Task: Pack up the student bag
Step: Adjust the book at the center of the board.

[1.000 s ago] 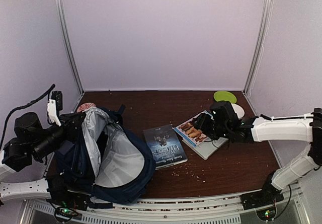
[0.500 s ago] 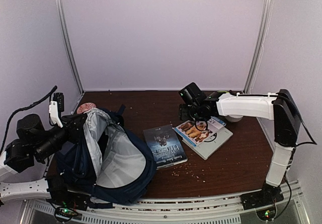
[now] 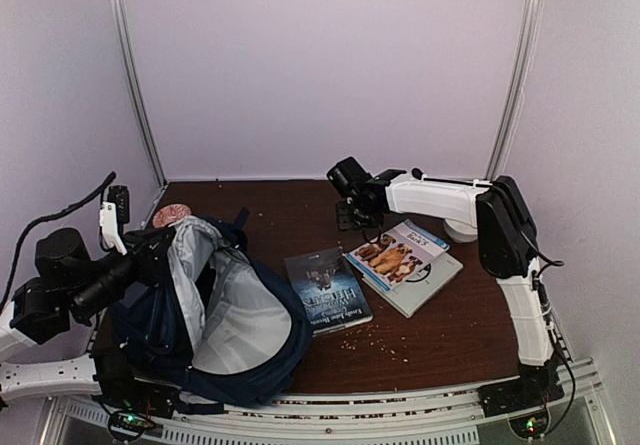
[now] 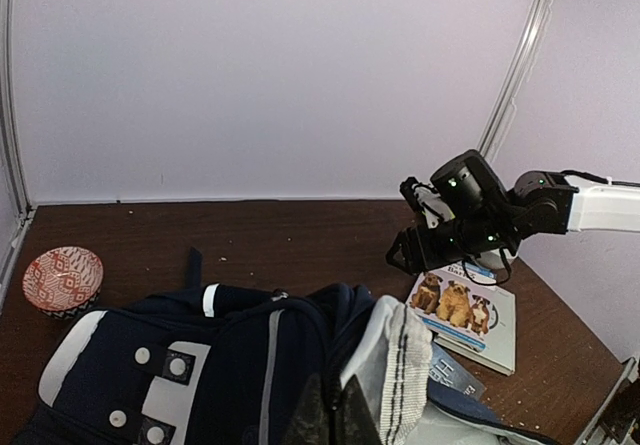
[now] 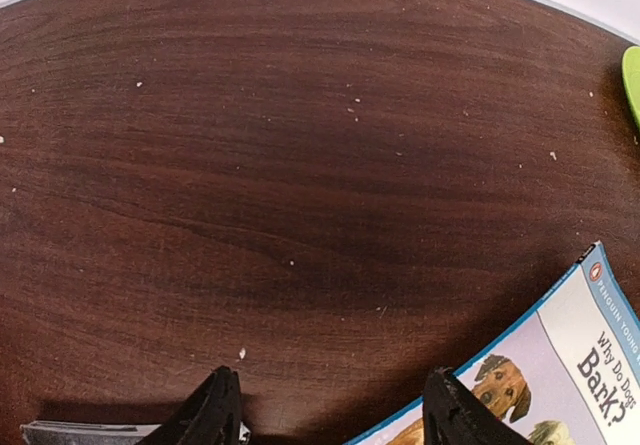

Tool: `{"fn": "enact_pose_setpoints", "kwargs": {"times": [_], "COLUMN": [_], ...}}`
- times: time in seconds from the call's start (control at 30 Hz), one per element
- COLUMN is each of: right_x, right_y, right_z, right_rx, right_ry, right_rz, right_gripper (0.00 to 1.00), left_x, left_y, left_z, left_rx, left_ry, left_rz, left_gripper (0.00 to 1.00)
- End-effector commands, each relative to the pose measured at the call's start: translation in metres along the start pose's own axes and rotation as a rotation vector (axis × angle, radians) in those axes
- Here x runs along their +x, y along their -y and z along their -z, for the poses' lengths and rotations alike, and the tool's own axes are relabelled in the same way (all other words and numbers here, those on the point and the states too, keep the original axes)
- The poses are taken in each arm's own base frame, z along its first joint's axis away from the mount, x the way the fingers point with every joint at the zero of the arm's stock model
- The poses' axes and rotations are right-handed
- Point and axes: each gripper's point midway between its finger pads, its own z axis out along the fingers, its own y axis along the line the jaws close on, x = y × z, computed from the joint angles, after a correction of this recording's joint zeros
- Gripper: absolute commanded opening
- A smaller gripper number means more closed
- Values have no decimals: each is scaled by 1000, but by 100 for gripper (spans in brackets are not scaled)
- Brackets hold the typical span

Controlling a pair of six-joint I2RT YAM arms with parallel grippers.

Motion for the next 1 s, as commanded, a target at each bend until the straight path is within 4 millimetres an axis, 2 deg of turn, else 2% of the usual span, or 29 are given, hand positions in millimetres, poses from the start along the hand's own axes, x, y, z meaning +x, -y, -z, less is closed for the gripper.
{"fn": "enact_pose_setpoints", "kwargs": {"times": [0.0,0.1,0.2,0.43,0.77,0.97], "right_x": [3,18,19,34,55,64], "right_y": [6,6,3,7,18,24], "right_z": [-6,-18,-22,-24,-23,-15], "right_rx": [48,58,53,63,90,108], "right_ry": [-66,-122,-147,-202,-283,-324], "right_rz": [78,119,136,196,311,380], "right_gripper": [62,61,58,43,43,43], "left_x": [0,0,0,-2,0,0], "left_y": [-13,-13,-14,-15,-11,-11], "left_z": [1,0,0,1,-1,-1], "left_rx": [-58,-60,-65,-73,-52,-47], "left_ry": [26,29,30,38,39,36], "left_rz": [5,0,-4,-1,6,4], "left_gripper": [0,0,0,0,0,0]}}
